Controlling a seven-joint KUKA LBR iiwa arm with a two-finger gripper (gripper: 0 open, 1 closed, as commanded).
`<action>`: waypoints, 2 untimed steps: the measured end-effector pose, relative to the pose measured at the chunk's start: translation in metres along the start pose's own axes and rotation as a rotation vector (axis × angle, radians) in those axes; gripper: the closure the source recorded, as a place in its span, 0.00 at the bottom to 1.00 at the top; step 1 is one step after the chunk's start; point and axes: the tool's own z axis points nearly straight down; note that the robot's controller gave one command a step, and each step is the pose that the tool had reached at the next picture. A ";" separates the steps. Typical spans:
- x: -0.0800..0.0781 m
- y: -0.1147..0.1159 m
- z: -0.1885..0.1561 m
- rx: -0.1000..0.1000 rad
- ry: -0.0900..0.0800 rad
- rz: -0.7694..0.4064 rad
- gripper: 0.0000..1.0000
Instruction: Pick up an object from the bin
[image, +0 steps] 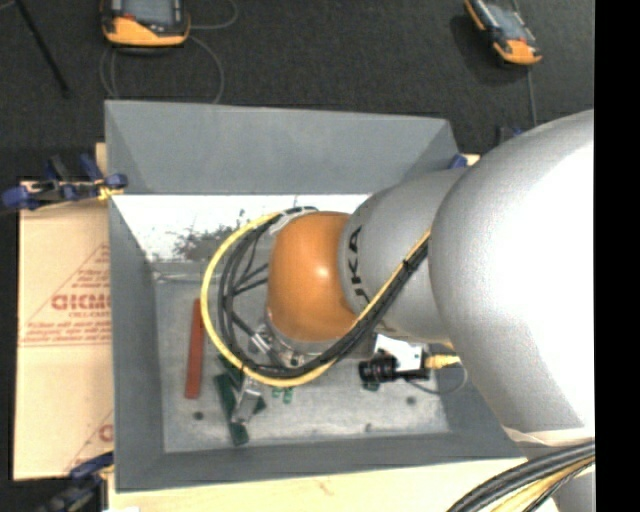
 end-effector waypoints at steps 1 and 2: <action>0.007 0.001 0.034 0.000 -0.003 0.014 0.00; -0.013 0.014 0.042 -0.002 0.000 0.291 1.00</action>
Offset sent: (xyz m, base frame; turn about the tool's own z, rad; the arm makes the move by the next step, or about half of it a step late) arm 0.0156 0.0091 -0.0434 0.2942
